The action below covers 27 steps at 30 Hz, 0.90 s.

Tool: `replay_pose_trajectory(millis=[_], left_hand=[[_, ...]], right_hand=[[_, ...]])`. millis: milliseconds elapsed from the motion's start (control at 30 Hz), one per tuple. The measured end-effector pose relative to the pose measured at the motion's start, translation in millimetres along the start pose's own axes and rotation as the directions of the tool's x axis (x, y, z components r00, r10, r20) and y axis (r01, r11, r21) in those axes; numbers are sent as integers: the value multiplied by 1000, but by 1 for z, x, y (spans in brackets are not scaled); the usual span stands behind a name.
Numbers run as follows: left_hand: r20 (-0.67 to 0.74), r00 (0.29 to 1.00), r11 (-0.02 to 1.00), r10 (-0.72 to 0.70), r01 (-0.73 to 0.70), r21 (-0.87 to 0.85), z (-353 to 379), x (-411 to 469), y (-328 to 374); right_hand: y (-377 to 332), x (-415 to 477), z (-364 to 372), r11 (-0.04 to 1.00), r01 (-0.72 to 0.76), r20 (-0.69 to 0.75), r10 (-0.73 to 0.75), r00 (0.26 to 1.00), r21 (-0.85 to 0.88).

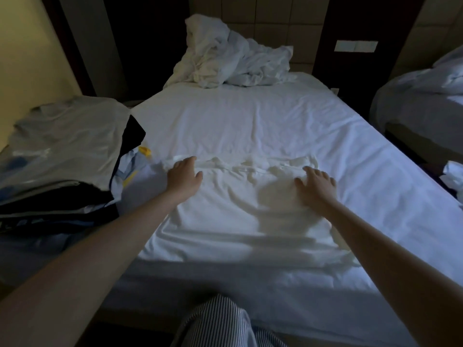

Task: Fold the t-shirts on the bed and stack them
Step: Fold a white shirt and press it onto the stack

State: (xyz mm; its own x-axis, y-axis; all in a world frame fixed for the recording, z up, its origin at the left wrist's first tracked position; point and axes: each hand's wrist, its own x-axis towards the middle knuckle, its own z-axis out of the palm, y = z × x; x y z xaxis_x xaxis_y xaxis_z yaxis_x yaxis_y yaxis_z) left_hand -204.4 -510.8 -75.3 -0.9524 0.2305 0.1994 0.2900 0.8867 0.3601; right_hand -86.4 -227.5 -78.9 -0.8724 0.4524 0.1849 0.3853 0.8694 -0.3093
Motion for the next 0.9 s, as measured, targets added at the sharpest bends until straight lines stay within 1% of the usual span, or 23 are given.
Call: replay_pose_trajectory(millis=[33,100,133,200,267,367,400,467,500,533,567,600,633,667,700,733,767,800,833,867,900], left_hand=[[5,1000,999,23,-23,26,4,10,1],[24,1000,999,4,-4,34,13,33,-2],[35,999,999,-14,12,41,18,41,-5],[24,1000,998,-5,3,68,28,48,-12],[-48,999,1000,13,-12,23,37,51,-17],[-177,984,990,10,-36,-139,39,56,-17],[-243,970,988,14,-51,-147,36,61,-16],[-393,919,991,34,-83,-107,25,74,-13],[-437,899,993,39,-83,-81,22,81,-12],[-434,900,996,36,-68,-58,21,88,-13],[-382,924,999,27,-40,-25,24,93,-14],[-290,957,1000,16,-9,24,31,97,-16],[-188,982,997,4,11,81,38,98,-18],[-111,994,991,-10,24,132,44,97,-18],[-76,997,986,-18,30,163,46,95,-17],[-83,997,984,-9,24,178,44,94,-14],[-124,992,984,27,-4,179,39,92,-6],[-163,983,984,82,-54,172,32,87,4],[-172,974,982,145,-120,147,27,80,15],[-124,971,976,203,-191,107,23,70,28],[-31,965,963,262,-259,77,24,56,39]], right_hand=[[-1,10,4,999,29,-13,-29,999,-26],[2,33,15,996,42,-26,-44,999,-81],[5,43,19,996,37,-23,-39,999,-87],[9,55,26,998,22,-34,-24,999,-57],[11,62,31,1000,20,-101,-17,995,21],[6,67,32,990,22,-233,11,972,137],[2,72,30,987,34,-288,12,958,157],[-7,84,24,982,84,-403,-9,915,168],[-10,93,23,981,108,-440,-25,898,164],[-12,103,25,982,124,-444,-48,895,145],[-11,111,29,986,121,-405,-65,912,115],[-9,118,36,994,94,-325,-69,943,62],[-7,121,43,999,53,-215,-52,975,-3],[-4,122,50,998,21,-113,-28,993,-63],[-3,121,51,995,9,-56,-14,998,-100],[-5,118,49,994,11,-59,-17,998,-109],[-10,113,42,996,13,-109,-22,994,-87],[-18,103,30,997,34,-180,-45,983,-65],[-28,90,20,996,81,-225,-89,970,-44],[-39,75,12,988,152,-222,-156,963,-34],[-48,56,9,973,227,-173,-229,958,-32]])
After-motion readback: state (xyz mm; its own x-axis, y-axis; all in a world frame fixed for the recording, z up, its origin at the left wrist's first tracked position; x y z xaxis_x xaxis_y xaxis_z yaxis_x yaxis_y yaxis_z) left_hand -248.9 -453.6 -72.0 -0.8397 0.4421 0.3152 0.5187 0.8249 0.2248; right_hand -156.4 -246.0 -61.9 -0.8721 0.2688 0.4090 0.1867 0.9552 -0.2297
